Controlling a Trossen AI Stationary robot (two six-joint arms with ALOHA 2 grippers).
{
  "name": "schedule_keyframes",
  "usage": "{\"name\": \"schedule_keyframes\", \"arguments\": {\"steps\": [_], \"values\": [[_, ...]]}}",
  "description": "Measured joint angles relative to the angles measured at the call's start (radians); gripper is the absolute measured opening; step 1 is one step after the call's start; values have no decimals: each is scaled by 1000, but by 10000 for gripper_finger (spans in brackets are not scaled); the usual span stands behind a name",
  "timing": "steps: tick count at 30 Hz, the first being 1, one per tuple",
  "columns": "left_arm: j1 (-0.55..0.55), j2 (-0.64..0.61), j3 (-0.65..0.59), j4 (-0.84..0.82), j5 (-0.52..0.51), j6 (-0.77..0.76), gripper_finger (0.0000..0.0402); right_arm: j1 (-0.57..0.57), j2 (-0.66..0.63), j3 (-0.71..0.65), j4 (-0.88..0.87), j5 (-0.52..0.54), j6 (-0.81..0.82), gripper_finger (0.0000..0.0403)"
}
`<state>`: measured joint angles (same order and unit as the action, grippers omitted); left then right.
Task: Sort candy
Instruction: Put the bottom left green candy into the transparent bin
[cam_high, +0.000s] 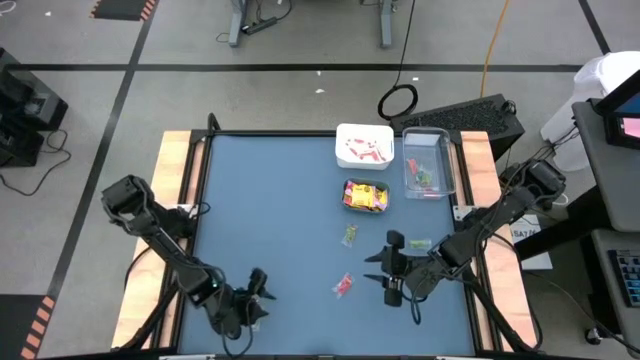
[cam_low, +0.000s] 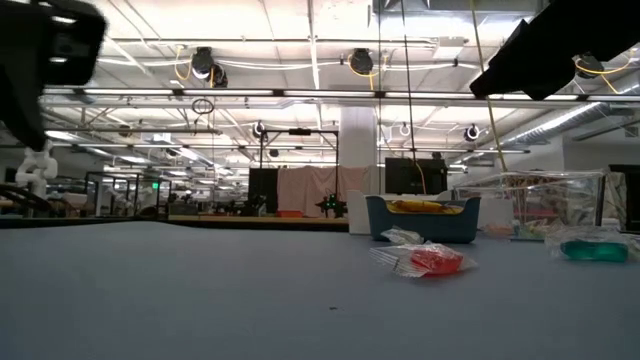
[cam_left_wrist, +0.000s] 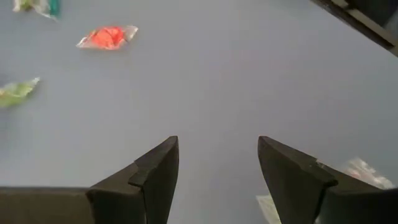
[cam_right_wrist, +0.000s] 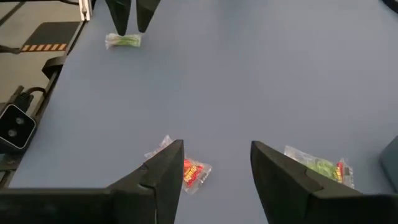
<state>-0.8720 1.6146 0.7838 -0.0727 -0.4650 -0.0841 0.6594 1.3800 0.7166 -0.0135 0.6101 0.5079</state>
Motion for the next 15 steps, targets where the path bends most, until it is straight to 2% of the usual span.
{"name": "schedule_keyframes", "arguments": {"steps": [7,15], "values": [[-6,0,56,-191,233,13,225,6,0,0,-2,-7,6,176],[-33,14,58,-221,257,67,225,6,0,0,-1,-1,4,176]]}}
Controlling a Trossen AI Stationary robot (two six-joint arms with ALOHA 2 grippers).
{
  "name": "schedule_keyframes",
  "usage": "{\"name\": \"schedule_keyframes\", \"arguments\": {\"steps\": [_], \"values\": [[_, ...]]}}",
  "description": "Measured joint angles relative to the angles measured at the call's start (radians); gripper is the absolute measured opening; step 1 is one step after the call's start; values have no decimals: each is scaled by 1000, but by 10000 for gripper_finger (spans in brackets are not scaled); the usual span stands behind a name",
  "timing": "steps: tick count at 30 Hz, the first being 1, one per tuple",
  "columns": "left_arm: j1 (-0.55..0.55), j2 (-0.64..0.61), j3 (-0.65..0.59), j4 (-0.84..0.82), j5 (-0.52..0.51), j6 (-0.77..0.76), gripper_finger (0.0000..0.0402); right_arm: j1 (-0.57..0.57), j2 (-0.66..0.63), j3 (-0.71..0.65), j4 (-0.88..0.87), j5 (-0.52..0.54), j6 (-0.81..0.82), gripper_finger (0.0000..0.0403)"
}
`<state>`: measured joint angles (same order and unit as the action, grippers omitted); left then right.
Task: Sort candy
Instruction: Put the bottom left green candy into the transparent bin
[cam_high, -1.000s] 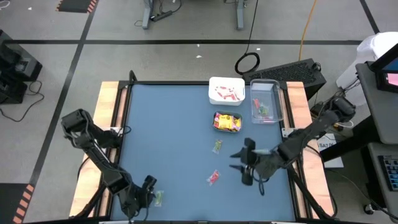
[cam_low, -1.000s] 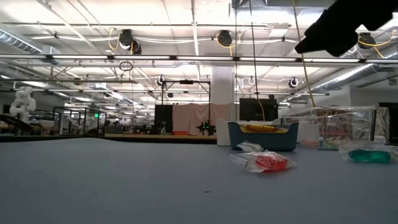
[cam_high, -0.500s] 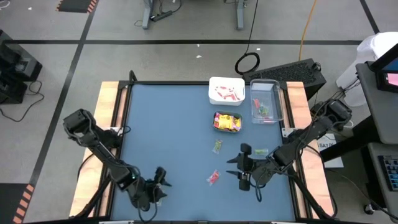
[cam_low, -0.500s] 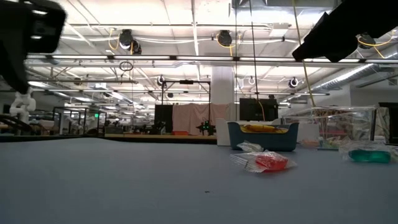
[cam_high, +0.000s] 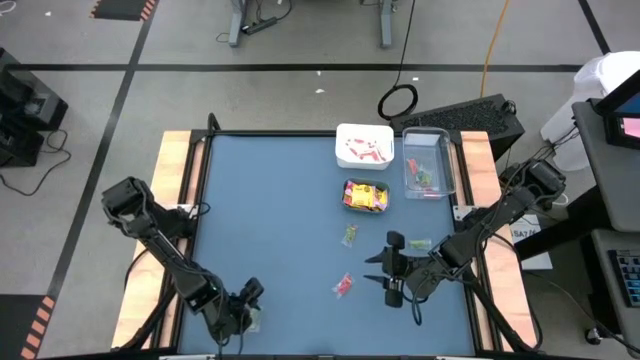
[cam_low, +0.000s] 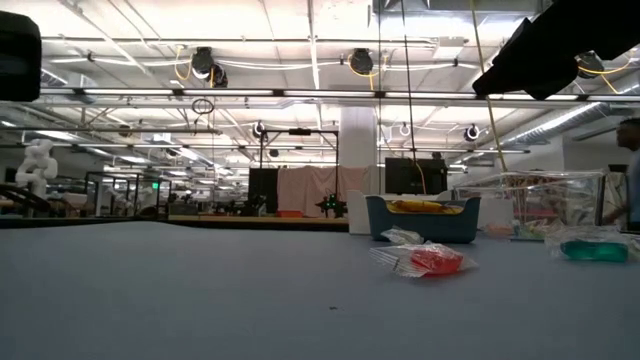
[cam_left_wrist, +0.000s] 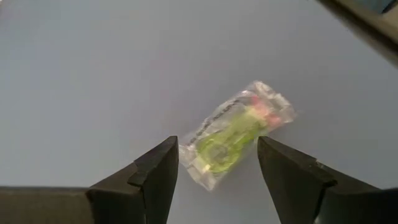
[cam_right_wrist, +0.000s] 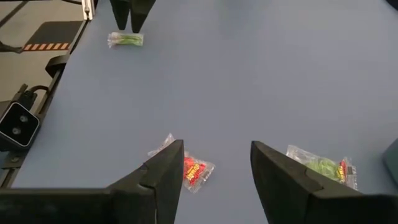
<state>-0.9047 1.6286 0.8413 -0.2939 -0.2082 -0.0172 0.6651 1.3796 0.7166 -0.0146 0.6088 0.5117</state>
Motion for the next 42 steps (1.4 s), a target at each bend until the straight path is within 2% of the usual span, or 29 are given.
{"name": "schedule_keyframes", "arguments": {"steps": [5,11,18,20,22,24,29,35,42], "values": [[2,28,0,25,-55,57,225,0,0,0,0,0,0,176],[8,56,0,48,-87,52,225,0,0,0,1,1,0,176],[68,56,1,136,-316,39,225,0,0,0,4,23,-4,176],[86,52,15,81,-418,-31,225,0,0,0,3,23,-4,176],[106,29,35,8,-452,-89,225,0,-1,0,3,23,-4,176],[126,5,50,-37,-386,-108,225,0,0,0,3,23,-3,176],[132,-25,51,7,-46,-59,225,0,0,0,5,23,-3,176],[144,10,41,16,-23,54,225,-2,8,0,27,24,-3,176],[183,48,35,26,0,27,225,-2,11,0,40,21,-12,176]]}}
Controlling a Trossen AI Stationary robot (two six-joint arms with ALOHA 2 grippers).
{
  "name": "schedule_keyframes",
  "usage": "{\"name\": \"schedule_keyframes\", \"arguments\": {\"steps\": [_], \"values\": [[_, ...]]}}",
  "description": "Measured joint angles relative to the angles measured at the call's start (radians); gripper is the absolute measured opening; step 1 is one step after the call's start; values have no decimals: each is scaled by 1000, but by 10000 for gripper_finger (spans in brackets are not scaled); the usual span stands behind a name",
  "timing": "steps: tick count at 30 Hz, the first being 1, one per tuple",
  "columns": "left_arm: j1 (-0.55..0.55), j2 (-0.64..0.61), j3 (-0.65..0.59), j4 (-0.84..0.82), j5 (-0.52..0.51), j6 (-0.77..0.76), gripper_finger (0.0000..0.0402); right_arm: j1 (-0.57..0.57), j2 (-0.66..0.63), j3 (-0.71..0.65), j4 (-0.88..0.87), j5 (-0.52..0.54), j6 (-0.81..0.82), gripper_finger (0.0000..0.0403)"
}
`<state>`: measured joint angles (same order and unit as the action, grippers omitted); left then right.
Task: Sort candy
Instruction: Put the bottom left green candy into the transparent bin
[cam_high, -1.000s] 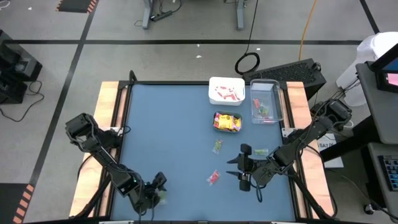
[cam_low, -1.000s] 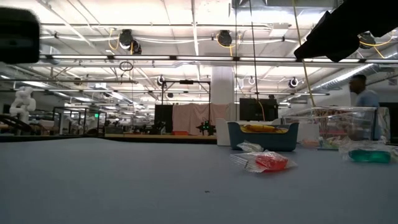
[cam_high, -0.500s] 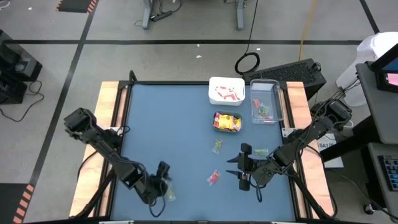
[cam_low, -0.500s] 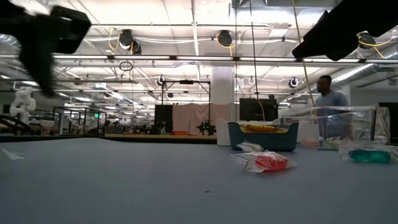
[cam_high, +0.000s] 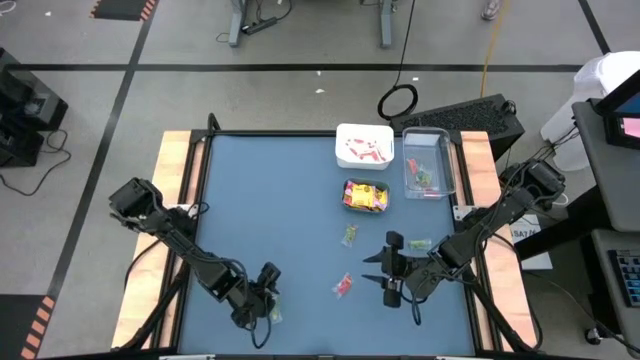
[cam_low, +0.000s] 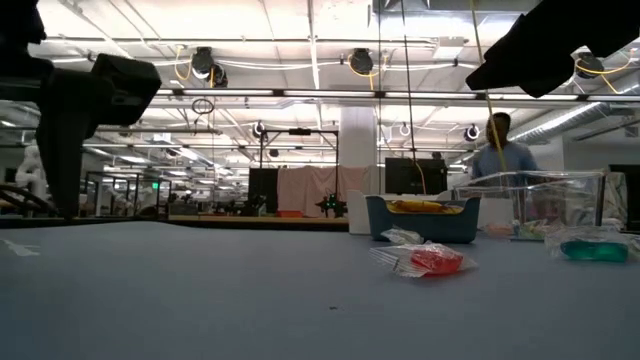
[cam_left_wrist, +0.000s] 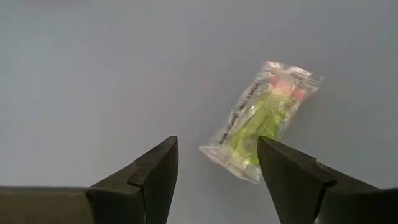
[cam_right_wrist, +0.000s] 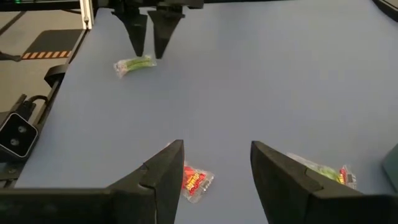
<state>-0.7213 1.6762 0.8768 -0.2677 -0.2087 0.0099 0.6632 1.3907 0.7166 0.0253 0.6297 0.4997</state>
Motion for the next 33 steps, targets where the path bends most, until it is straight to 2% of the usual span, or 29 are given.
{"name": "schedule_keyframes", "arguments": {"steps": [5,14,20,33], "values": [[4,6,0,8,60,5,225,0,0,0,4,-1,-7,176],[12,6,0,27,82,23,225,0,0,0,10,-2,-14,176],[15,52,0,28,127,23,225,0,0,0,10,-2,-14,176],[13,63,0,44,104,-1,225,0,0,0,9,-2,-14,176]]}}
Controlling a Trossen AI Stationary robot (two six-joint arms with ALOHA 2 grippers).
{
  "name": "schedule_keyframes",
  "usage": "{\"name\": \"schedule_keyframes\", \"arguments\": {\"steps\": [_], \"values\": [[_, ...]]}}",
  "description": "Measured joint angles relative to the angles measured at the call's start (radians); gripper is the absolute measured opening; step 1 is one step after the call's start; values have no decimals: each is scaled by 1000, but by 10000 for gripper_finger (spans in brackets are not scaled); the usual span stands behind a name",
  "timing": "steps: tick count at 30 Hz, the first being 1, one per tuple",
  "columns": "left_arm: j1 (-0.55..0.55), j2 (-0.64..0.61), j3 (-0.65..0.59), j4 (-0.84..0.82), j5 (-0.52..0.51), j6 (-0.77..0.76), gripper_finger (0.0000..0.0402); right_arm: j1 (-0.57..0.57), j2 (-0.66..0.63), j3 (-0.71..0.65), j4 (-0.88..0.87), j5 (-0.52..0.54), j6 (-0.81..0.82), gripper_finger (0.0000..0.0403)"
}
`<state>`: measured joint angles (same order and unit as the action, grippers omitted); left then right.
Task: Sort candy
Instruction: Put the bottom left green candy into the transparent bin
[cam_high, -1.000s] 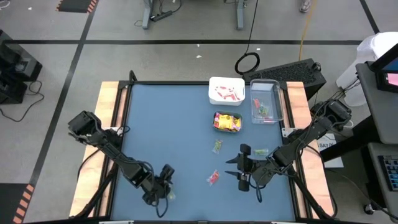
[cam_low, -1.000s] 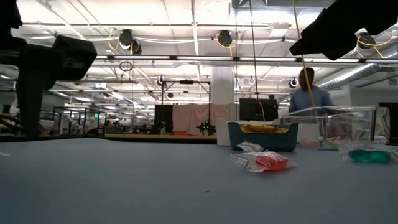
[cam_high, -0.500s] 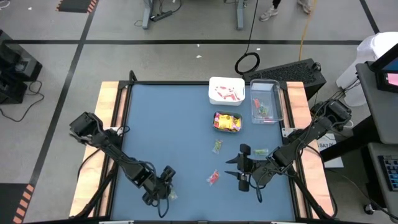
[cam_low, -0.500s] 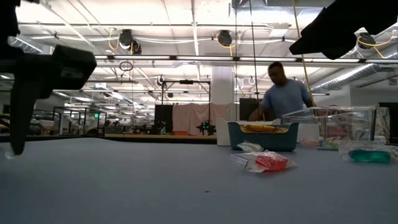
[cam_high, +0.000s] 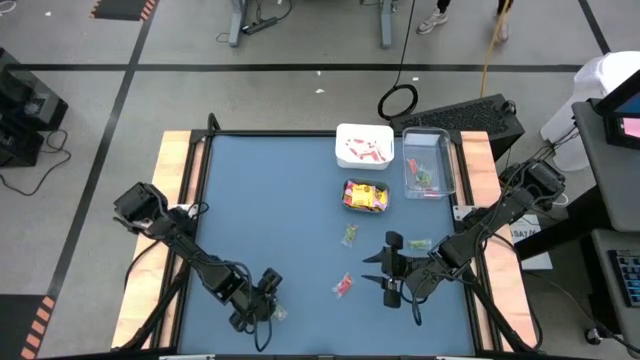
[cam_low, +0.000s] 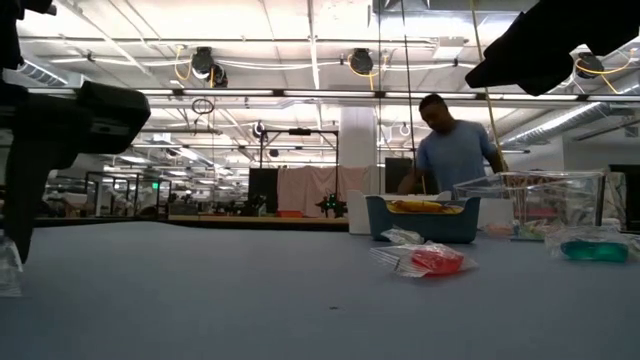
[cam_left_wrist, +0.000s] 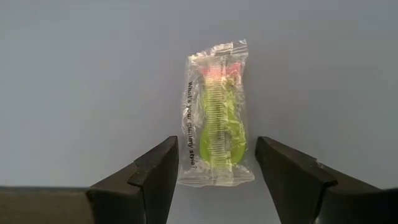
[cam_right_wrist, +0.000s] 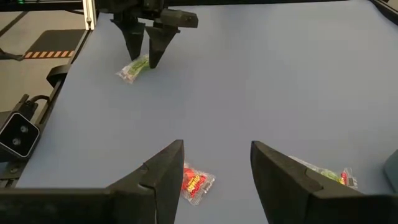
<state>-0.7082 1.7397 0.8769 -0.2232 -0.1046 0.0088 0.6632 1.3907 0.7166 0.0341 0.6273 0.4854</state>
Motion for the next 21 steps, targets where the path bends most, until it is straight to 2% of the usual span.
{"name": "schedule_keyframes", "arguments": {"steps": [8,21], "values": [[0,1,0,15,-52,-56,217,0,0,0,0,0,0,176],[-4,2,-1,35,-64,-54,127,0,0,0,1,0,0,176]]}}
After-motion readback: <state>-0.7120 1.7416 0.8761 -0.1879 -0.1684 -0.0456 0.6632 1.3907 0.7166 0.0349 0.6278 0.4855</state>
